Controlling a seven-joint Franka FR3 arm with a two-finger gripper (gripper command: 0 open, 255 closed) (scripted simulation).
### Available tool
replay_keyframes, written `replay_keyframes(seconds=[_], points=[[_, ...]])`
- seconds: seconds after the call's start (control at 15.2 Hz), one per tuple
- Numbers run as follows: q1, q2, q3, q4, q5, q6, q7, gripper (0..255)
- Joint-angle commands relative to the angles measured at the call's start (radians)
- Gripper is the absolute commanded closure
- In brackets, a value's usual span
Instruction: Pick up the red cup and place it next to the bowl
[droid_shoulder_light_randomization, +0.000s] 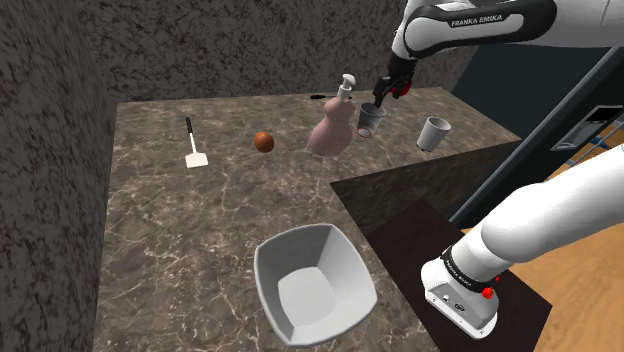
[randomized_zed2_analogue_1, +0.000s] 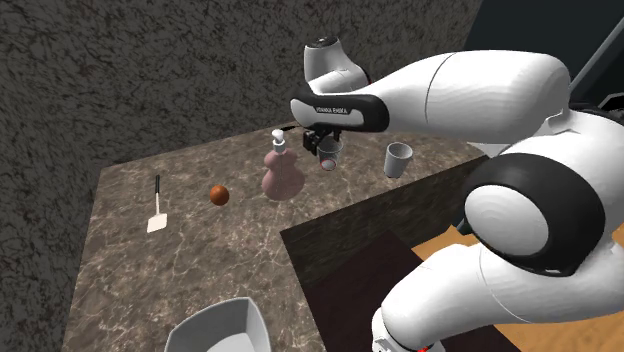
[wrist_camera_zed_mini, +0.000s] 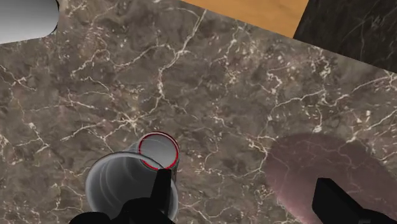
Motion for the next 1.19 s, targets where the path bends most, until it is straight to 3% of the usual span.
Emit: replay_keyframes(seconds=[0.0, 0.66, 1.12], points=[[-0.005, 0.079, -0.009, 0.035, -0.005, 0.038, -0.004, 0], [-0.037, 0.471, -0.040, 0.314, -0.001, 0.124, -0.036, 0], [-0.046, 0.528, -0.044, 0.301, 0.000, 0.195, -0.037, 0]])
